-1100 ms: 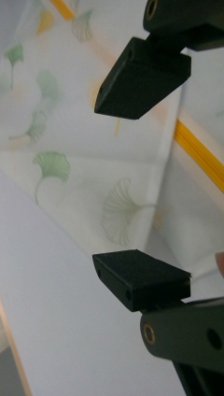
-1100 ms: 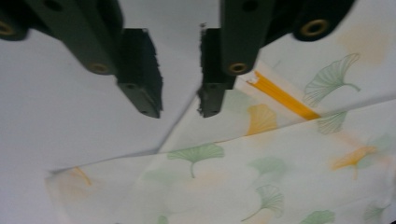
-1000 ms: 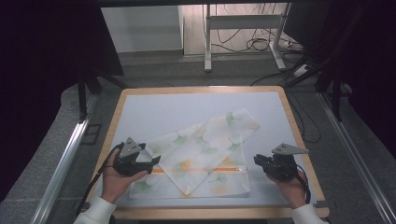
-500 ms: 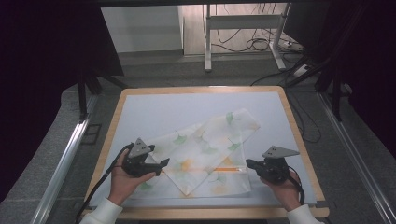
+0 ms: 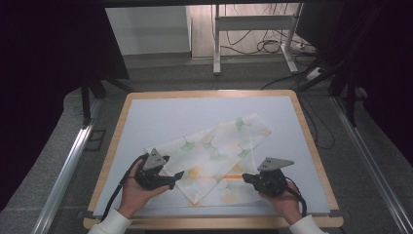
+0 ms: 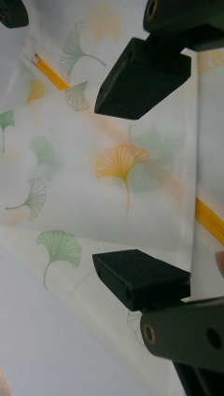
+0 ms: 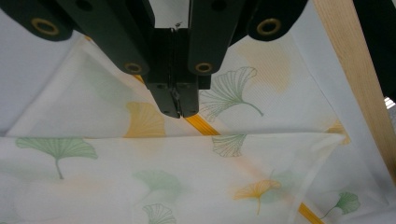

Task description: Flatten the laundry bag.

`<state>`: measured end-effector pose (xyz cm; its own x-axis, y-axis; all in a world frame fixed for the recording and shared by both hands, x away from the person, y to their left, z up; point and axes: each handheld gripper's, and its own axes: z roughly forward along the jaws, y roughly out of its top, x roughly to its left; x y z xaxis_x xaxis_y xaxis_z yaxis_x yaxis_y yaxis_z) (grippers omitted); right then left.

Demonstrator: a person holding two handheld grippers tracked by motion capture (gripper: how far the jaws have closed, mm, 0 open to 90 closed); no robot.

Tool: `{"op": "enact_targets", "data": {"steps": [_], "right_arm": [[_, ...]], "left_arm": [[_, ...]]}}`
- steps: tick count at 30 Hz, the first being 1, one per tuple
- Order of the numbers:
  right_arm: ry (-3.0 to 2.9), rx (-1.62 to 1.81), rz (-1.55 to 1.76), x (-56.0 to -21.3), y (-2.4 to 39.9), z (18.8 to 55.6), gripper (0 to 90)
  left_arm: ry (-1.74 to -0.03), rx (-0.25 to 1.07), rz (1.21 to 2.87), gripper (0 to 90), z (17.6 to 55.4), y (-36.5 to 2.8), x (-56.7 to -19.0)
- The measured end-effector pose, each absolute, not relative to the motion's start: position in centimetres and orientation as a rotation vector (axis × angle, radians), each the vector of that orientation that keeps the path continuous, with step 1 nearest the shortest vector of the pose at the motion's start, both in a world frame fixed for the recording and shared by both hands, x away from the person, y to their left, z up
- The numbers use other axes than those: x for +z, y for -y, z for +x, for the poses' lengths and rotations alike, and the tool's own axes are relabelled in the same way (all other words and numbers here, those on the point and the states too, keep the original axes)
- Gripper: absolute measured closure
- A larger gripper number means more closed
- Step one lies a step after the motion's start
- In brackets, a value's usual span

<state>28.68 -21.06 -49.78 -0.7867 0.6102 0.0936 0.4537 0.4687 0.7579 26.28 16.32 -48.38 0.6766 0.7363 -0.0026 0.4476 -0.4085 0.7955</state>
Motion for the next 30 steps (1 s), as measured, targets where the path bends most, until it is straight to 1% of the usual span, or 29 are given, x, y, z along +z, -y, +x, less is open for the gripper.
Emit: {"op": "enact_targets", "data": {"steps": [2, 4, 10, 17, 27, 30], "right_arm": [[-2.534, 1.215, 0.916, -49.9, 20.8, 28.6, 88.9], [-2.555, 1.216, 0.898, -50.1, 20.3, 28.4, 89.0], [-2.589, 1.207, 0.89, -50.5, 19.7, 28.4, 89.1], [-2.615, 1.196, 0.882, -50.8, 19.0, 28.3, 89.2], [-2.648, 1.16, 0.873, -51.4, 18.4, 28.2, 89.2], [-2.65, 1.159, 0.88, -51.4, 18.4, 28.3, 89.2]], "left_arm": [[-0.883, 0.441, 2.077, 24.5, 25.7, -15.9, -48.4], [-0.86, 0.401, 2.102, 26.3, 25.5, -15.4, -48.5], [-0.831, 0.346, 2.104, 26.3, 25.1, -14.3, -48.6], [-0.795, 0.33, 2.144, 26.4, 24.5, -12.8, -49.1], [-0.745, 0.355, 2.233, 25.9, 24.0, -10.2, -50.6], [-0.729, 0.326, 2.251, 26.1, 24.1, -9.4, -51.0]]}}
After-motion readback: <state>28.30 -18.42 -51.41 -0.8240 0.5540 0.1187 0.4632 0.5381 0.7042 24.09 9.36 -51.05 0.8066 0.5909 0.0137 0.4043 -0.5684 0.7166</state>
